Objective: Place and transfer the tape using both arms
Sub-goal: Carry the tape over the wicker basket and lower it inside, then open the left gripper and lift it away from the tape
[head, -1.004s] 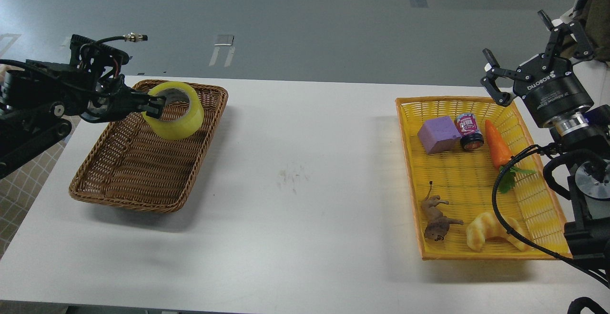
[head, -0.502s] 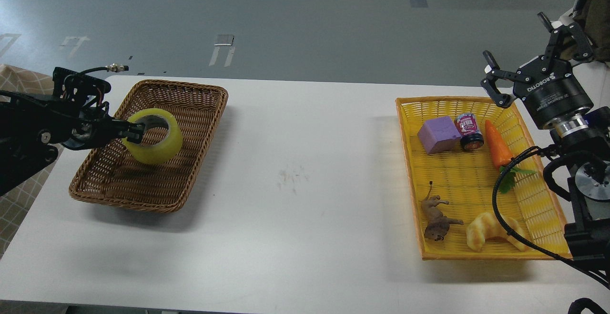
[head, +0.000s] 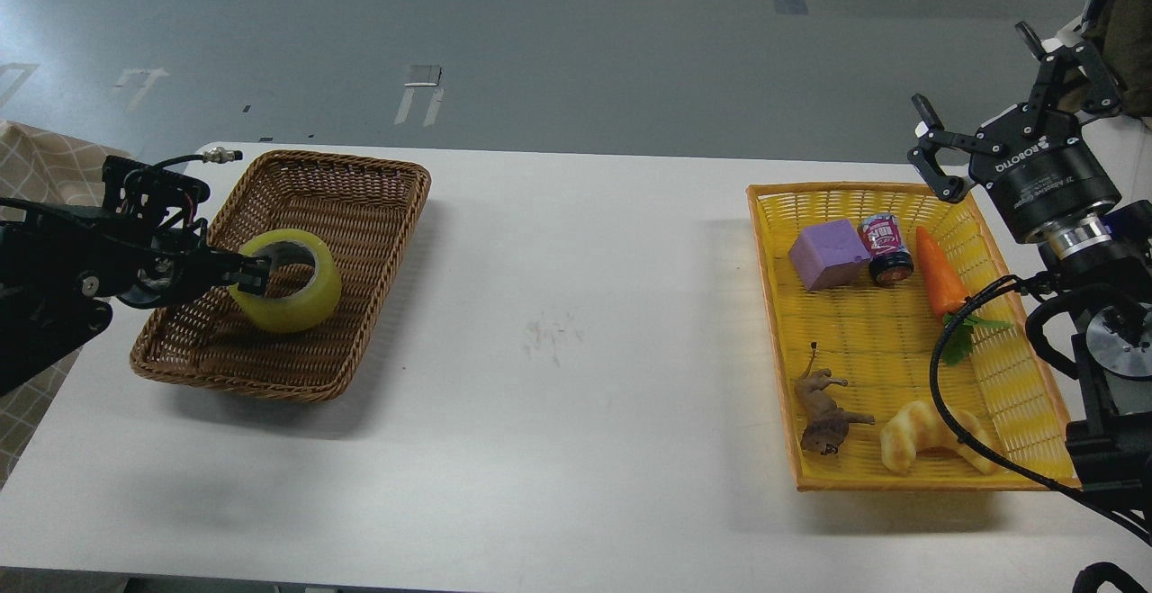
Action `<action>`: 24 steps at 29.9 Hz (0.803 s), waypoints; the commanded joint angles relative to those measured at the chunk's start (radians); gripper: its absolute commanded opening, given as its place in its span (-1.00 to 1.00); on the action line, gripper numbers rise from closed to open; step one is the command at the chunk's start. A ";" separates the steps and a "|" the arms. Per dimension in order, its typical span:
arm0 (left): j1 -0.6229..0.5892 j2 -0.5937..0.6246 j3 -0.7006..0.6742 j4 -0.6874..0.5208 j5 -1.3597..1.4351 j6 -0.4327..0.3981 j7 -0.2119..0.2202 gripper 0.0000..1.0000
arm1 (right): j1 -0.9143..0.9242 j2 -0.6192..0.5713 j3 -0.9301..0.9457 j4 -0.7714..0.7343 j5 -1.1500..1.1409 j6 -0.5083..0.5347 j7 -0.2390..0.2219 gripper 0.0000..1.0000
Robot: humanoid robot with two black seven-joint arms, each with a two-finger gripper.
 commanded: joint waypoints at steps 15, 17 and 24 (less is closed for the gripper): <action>0.004 -0.004 -0.005 0.023 -0.009 0.001 0.006 0.06 | -0.001 0.000 0.000 -0.001 0.000 0.000 0.000 1.00; 0.004 -0.010 -0.003 0.023 -0.034 0.001 0.006 0.20 | -0.001 0.000 0.000 -0.001 0.000 0.000 0.000 1.00; -0.008 -0.004 -0.009 0.006 -0.108 0.000 0.008 0.44 | 0.000 0.000 0.000 -0.003 0.000 0.000 0.000 1.00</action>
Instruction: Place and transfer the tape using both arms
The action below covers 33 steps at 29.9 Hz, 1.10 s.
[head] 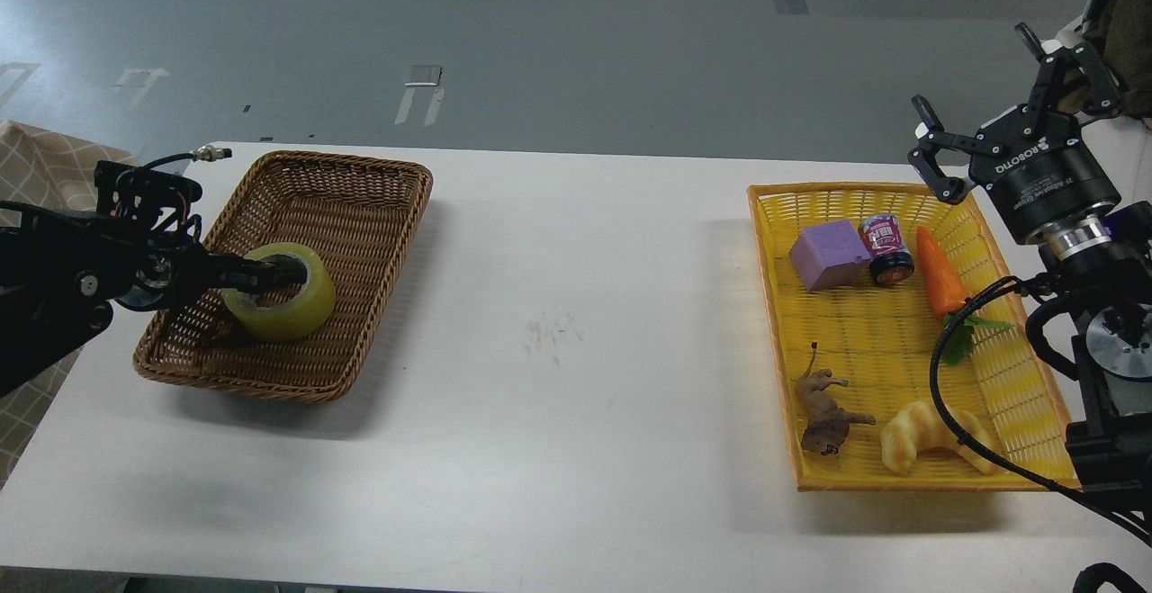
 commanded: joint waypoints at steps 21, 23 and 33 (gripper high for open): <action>-0.325 -0.130 -0.108 -0.027 -1.075 -0.014 -0.238 0.95 | 0.038 -0.014 0.000 -0.002 -0.005 0.000 -0.001 1.00; -0.323 -0.171 -0.146 -0.027 -1.120 -0.014 -0.249 0.95 | 0.048 -0.015 -0.002 -0.003 -0.005 0.000 -0.001 1.00; -0.139 -0.355 -0.384 -0.032 -1.329 -0.037 -0.236 0.96 | 0.094 -0.012 -0.014 -0.006 -0.005 0.000 -0.015 1.00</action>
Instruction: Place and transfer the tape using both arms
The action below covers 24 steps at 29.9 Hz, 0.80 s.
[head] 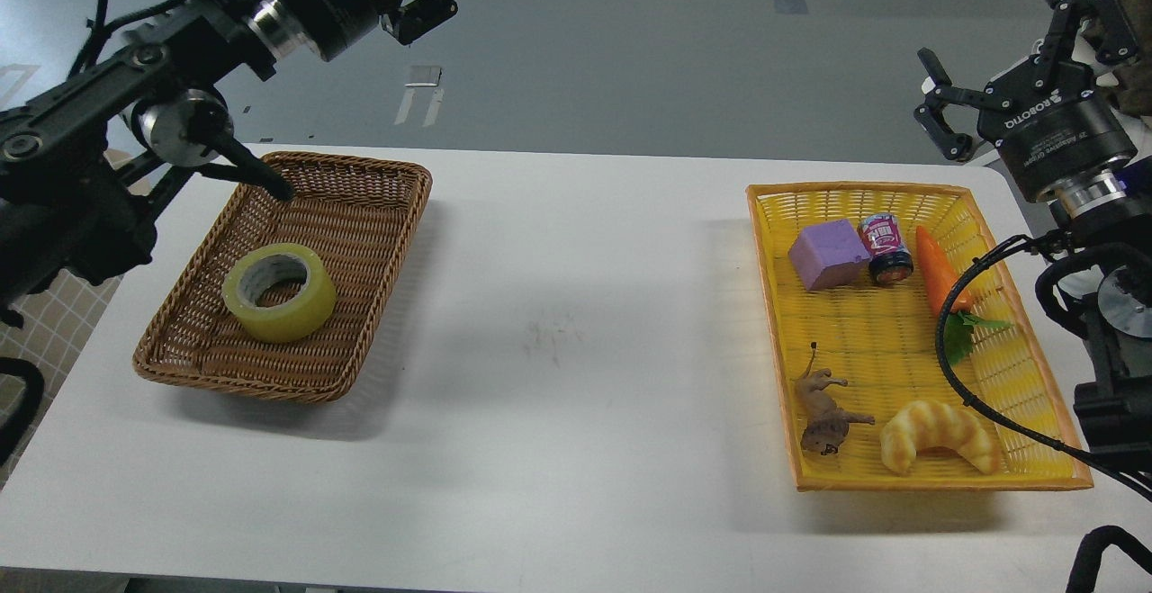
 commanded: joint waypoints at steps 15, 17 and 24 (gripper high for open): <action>0.261 -0.182 -0.139 -0.018 -0.018 -0.038 0.007 0.96 | 0.044 0.089 -0.015 -0.052 0.001 0.000 -0.001 1.00; 0.261 -0.182 -0.139 -0.016 -0.018 -0.038 0.007 0.96 | 0.044 0.087 -0.030 -0.052 0.001 0.000 -0.001 1.00; 0.262 -0.171 -0.154 -0.005 -0.019 -0.038 0.005 0.96 | 0.044 0.091 -0.068 -0.046 0.001 0.000 0.000 1.00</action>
